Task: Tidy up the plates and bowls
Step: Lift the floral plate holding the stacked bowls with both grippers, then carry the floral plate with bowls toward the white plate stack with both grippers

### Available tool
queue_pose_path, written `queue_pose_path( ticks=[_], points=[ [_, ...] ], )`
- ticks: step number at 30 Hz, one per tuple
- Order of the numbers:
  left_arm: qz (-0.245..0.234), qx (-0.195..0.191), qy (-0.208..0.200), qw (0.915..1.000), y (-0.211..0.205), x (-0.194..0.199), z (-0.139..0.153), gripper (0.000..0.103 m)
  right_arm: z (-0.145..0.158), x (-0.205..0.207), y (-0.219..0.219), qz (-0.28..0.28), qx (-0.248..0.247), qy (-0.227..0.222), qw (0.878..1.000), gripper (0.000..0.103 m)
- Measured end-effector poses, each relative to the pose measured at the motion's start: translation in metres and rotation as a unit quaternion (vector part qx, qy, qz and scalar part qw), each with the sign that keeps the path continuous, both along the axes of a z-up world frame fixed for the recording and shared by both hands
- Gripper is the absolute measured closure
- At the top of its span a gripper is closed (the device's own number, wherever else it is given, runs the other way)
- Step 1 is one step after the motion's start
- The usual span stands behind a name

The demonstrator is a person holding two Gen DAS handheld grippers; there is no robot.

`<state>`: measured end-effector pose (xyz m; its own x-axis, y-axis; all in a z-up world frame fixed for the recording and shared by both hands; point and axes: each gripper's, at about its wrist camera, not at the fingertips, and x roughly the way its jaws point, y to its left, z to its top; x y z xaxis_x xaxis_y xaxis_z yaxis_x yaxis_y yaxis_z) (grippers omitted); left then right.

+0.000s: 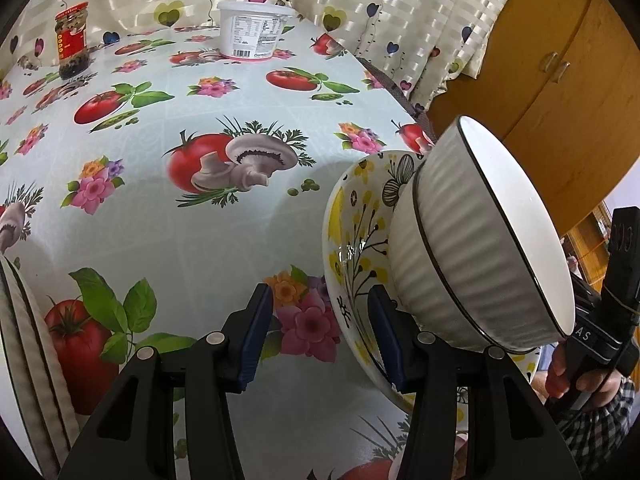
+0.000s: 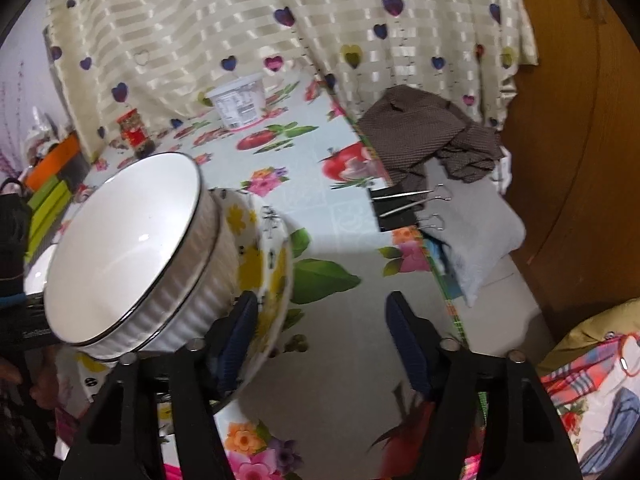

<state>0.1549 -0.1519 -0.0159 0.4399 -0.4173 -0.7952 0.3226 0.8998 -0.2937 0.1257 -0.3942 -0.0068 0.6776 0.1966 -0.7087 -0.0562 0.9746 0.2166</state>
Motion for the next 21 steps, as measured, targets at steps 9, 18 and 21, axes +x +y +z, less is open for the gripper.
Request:
queue_pose_path(
  ticks=[9, 18, 21],
  points=[
    [0.001, -0.014, -0.008, 0.9999, 0.003, -0.001, -0.001, 0.053, 0.004, 0.000, 0.014, 0.021, -0.018, -0.006, 1.000, 0.068],
    [-0.007, -0.028, -0.004, 0.9996, 0.001, -0.003, 0.000, 0.067, 0.005, -0.001, 0.023, 0.028, -0.018, -0.009, 0.999, 0.086],
    [-0.017, -0.022, -0.010, 0.9996, -0.004, -0.005, 0.002, 0.073, 0.005, -0.003, 0.031, 0.017, -0.045, -0.018, 0.999, 0.086]
  ],
)
